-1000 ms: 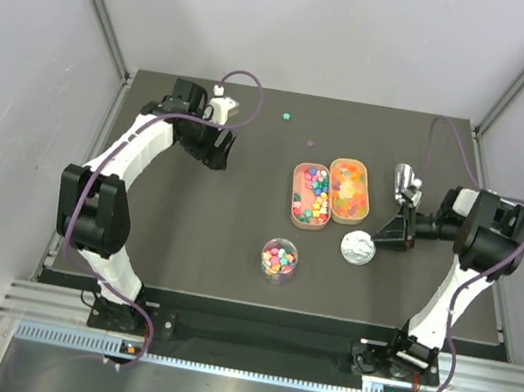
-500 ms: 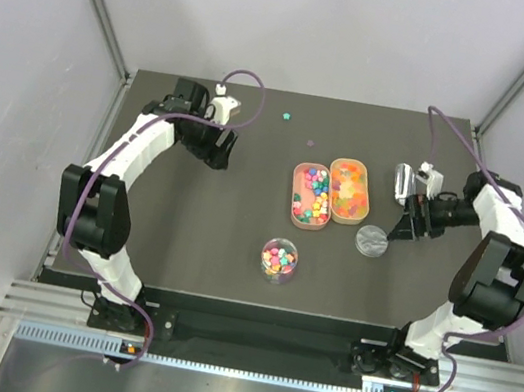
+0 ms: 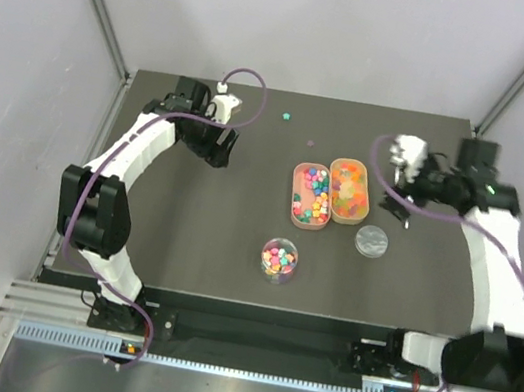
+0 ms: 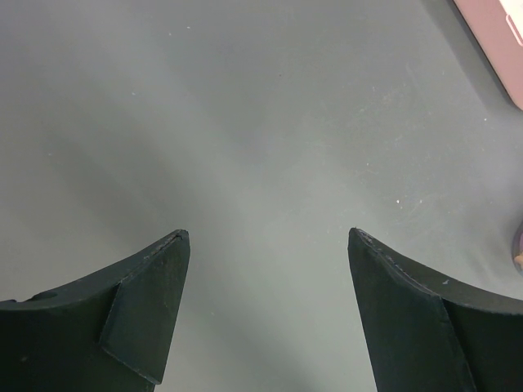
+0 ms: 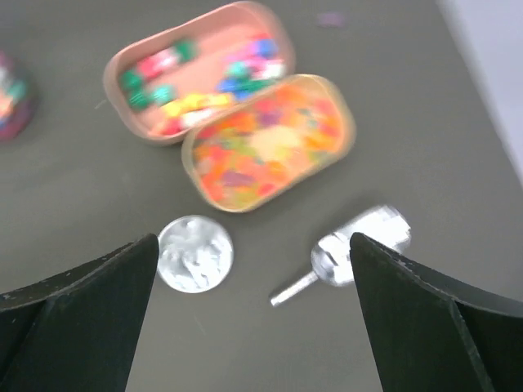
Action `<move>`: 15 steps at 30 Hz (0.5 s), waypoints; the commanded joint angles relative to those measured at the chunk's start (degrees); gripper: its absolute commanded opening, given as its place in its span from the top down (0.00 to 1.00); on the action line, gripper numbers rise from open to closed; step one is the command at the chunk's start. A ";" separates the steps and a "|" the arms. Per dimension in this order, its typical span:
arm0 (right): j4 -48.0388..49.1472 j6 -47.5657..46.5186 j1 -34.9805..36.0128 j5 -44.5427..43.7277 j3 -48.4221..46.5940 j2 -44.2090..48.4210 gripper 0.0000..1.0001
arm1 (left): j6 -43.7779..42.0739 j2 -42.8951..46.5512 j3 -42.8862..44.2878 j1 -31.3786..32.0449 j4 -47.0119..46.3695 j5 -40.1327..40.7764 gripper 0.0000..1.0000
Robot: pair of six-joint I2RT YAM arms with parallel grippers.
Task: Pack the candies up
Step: Pick up the bottle lid at the center of the board.
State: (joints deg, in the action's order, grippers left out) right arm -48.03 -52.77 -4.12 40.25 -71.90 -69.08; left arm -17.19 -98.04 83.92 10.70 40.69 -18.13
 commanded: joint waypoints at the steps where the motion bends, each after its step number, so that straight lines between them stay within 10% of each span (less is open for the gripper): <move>1: -23.51 -26.93 7.72 -4.30 -4.30 -15.01 0.00 | -1.35 1.80 0.81 0.29 -1.14 0.37 0.17; 15: -12.18 -52.87 8.69 -13.26 7.91 -18.89 0.00 | -2.50 5.49 -3.94 0.20 -0.87 1.52 0.17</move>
State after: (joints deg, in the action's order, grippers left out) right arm -63.20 -97.71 3.77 28.38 -65.41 -88.23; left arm -18.26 -95.85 80.75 10.79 40.73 -16.99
